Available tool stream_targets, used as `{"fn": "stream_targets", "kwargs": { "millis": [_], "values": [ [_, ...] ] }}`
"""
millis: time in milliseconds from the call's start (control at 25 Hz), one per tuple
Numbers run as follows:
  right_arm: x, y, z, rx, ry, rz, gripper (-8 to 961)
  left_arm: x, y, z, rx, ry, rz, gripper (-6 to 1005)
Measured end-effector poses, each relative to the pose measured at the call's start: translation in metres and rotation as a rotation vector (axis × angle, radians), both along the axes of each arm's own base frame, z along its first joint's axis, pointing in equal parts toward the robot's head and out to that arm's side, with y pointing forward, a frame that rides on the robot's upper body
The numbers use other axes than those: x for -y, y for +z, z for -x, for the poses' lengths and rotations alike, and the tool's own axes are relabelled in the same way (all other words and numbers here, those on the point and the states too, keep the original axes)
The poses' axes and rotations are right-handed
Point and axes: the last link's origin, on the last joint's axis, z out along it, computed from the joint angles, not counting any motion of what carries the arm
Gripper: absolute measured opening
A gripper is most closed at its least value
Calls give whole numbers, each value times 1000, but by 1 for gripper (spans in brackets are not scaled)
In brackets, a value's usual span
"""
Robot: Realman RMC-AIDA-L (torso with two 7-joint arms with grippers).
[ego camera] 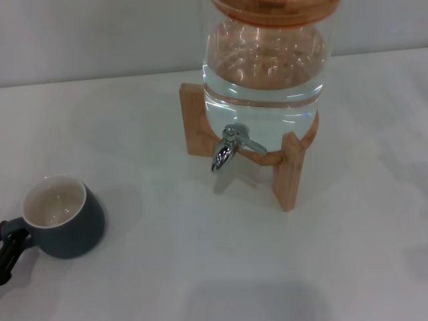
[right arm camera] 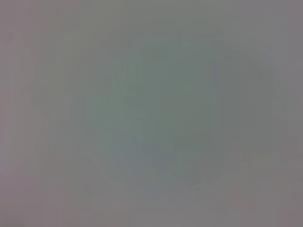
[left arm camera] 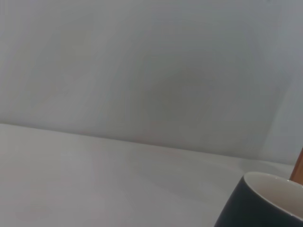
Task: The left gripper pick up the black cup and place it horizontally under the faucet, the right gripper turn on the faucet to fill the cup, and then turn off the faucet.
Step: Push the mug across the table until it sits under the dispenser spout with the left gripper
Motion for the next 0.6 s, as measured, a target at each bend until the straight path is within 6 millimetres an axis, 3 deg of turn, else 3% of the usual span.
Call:
{"fn": "stream_targets", "kwargs": {
  "millis": [600],
  "values": [
    [-1,0,1,-1,4,-5,802,-3,1,-3,-14,-25,1,231]
  ]
}}
